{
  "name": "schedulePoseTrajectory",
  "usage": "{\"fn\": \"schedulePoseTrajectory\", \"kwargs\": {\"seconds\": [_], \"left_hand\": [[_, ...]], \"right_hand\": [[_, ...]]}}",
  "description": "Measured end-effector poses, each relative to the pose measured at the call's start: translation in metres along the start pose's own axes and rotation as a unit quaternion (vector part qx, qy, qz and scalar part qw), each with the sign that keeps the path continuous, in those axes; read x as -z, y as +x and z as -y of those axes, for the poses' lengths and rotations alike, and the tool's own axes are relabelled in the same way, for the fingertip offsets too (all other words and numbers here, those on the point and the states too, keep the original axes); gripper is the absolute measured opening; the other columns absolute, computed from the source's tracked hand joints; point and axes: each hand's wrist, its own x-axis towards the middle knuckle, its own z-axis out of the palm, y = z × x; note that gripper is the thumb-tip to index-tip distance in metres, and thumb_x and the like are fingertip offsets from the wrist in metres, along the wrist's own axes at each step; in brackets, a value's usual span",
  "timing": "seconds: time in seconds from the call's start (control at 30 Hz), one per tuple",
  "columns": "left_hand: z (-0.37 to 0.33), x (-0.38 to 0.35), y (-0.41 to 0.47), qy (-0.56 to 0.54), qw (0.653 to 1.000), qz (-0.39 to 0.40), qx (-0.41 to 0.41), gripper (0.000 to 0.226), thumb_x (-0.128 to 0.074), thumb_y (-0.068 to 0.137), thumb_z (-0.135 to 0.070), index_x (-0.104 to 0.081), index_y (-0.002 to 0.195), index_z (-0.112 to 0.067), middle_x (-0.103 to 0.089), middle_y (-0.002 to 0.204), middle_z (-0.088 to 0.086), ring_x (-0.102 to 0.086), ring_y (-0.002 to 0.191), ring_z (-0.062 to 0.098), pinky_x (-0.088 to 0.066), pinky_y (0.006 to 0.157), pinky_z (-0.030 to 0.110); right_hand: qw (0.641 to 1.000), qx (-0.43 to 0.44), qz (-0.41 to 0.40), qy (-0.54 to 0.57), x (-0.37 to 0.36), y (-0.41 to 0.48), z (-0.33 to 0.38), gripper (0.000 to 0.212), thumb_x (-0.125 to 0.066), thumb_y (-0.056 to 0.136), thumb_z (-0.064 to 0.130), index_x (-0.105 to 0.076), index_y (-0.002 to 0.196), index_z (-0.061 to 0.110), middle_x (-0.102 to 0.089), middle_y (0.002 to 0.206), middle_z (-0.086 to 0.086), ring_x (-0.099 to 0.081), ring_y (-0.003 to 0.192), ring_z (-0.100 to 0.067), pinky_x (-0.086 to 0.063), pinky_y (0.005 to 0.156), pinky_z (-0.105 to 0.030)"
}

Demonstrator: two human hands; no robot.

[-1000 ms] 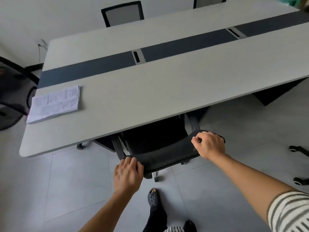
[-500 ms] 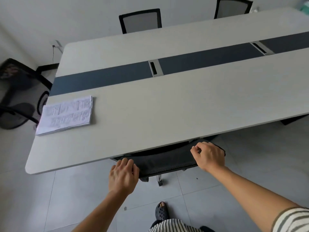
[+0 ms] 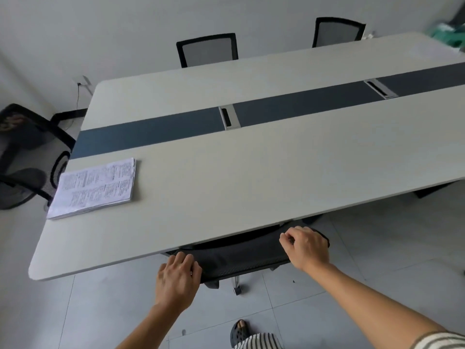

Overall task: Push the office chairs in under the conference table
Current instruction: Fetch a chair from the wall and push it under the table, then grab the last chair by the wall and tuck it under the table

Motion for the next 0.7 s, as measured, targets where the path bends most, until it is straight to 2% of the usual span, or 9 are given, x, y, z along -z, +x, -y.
{"fn": "schedulePoseTrajectory", "kwargs": {"seconds": [0.13, 0.23, 0.3, 0.37, 0.43, 0.47, 0.57, 0.63, 0.7], "left_hand": [[-0.008, 0.008, 0.001, -0.070, 0.997, 0.035, 0.014, 0.031, -0.035, 0.082, -0.044, -0.055, 0.073, -0.022, -0.059, 0.077, -0.004, -0.055, 0.075, 0.021, -0.038, 0.062, 0.032], [-0.048, 0.026, 0.001, -0.161, 0.985, 0.043, -0.034, 0.009, -0.055, 0.084, -0.032, -0.057, 0.077, -0.026, -0.060, 0.077, -0.010, -0.055, 0.068, 0.009, -0.042, 0.056, 0.028], [-0.083, 0.034, -0.003, -0.201, 0.975, 0.052, -0.079, 0.005, -0.057, 0.084, -0.031, -0.059, 0.080, -0.028, -0.061, 0.077, -0.013, -0.058, 0.067, 0.005, -0.045, 0.057, 0.026], [-0.118, 0.036, -0.007, -0.241, 0.961, 0.074, -0.118, 0.007, -0.055, 0.082, -0.034, -0.060, 0.082, -0.029, -0.062, 0.077, -0.014, -0.059, 0.068, 0.004, -0.049, 0.060, 0.028], [-0.152, 0.032, -0.012, -0.262, 0.949, 0.102, -0.146, 0.006, -0.056, 0.083, -0.033, -0.061, 0.083, -0.030, -0.063, 0.076, -0.015, -0.060, 0.069, 0.004, -0.051, 0.062, 0.029], [-0.169, 0.029, -0.016, -0.271, 0.942, 0.120, -0.158, 0.004, -0.057, 0.084, -0.031, -0.061, 0.083, -0.032, -0.064, 0.075, -0.015, -0.060, 0.070, 0.005, -0.052, 0.063, 0.029], [-0.217, 0.017, -0.029, -0.297, 0.923, 0.174, -0.172, 0.012, -0.062, 0.084, -0.024, -0.061, 0.080, -0.035, -0.067, 0.073, -0.015, -0.062, 0.069, 0.005, -0.052, 0.063, 0.026], [-0.246, 0.005, -0.038, -0.298, 0.914, 0.200, -0.187, 0.015, -0.065, 0.083, -0.018, -0.063, 0.078, -0.032, -0.066, 0.073, -0.018, -0.061, 0.062, 0.007, -0.049, 0.058, 0.022], [-0.276, -0.008, -0.044, -0.297, 0.908, 0.221, -0.197, 0.017, -0.068, 0.081, -0.012, -0.065, 0.076, -0.029, -0.065, 0.067, -0.017, -0.059, 0.056, 0.006, -0.046, 0.053, 0.016]], "right_hand": [[0.997, 0.056, -0.017, 0.057, 0.012, -0.020, -0.012, 0.029, -0.047, 0.083, 0.038, -0.064, 0.070, 0.019, -0.065, 0.068, 0.006, -0.059, 0.069, -0.020, -0.050, 0.066, -0.036], [0.994, 0.077, -0.025, 0.079, 0.026, -0.056, -0.034, 0.021, -0.053, 0.086, 0.032, -0.068, 0.091, 0.018, -0.067, 0.100, 0.006, -0.058, 0.101, -0.017, -0.046, 0.086, -0.027], [0.994, 0.027, -0.015, 0.109, 0.037, -0.083, -0.053, 0.021, -0.060, 0.085, 0.029, -0.066, 0.103, 0.021, -0.059, 0.117, 0.011, -0.051, 0.113, -0.006, -0.046, 0.084, -0.023], [0.984, -0.058, 0.007, 0.166, 0.052, -0.110, -0.073, 0.019, -0.063, 0.086, 0.029, -0.064, 0.106, 0.027, -0.059, 0.113, 0.018, -0.055, 0.099, 0.004, -0.047, 0.077, -0.019], [0.966, -0.138, 0.019, 0.217, 0.066, -0.137, -0.101, 0.013, -0.064, 0.086, 0.028, -0.063, 0.096, 0.036, -0.067, 0.093, 0.022, -0.062, 0.083, 0.005, -0.051, 0.069, -0.018], [0.957, -0.173, 0.012, 0.232, 0.074, -0.151, -0.118, 0.015, -0.065, 0.085, 0.027, -0.061, 0.090, 0.040, -0.070, 0.085, 0.022, -0.064, 0.081, 0.004, -0.052, 0.068, -0.019], [0.924, -0.278, -0.033, 0.259, 0.100, -0.204, -0.170, 0.017, -0.068, 0.083, 0.027, -0.063, 0.079, 0.042, -0.067, 0.087, 0.031, -0.065, 0.081, 0.006, -0.055, 0.068, -0.024], [0.899, -0.337, -0.065, 0.273, 0.116, -0.241, -0.202, 0.011, -0.070, 0.080, 0.030, -0.066, 0.076, 0.039, -0.068, 0.082, 0.031, -0.065, 0.078, 0.007, -0.052, 0.069, -0.016], [0.872, -0.394, -0.096, 0.272, 0.128, -0.279, -0.235, 0.019, -0.071, 0.080, 0.019, -0.069, 0.073, 0.036, -0.069, 0.076, 0.029, -0.065, 0.075, 0.007, -0.047, 0.068, -0.009]]}}
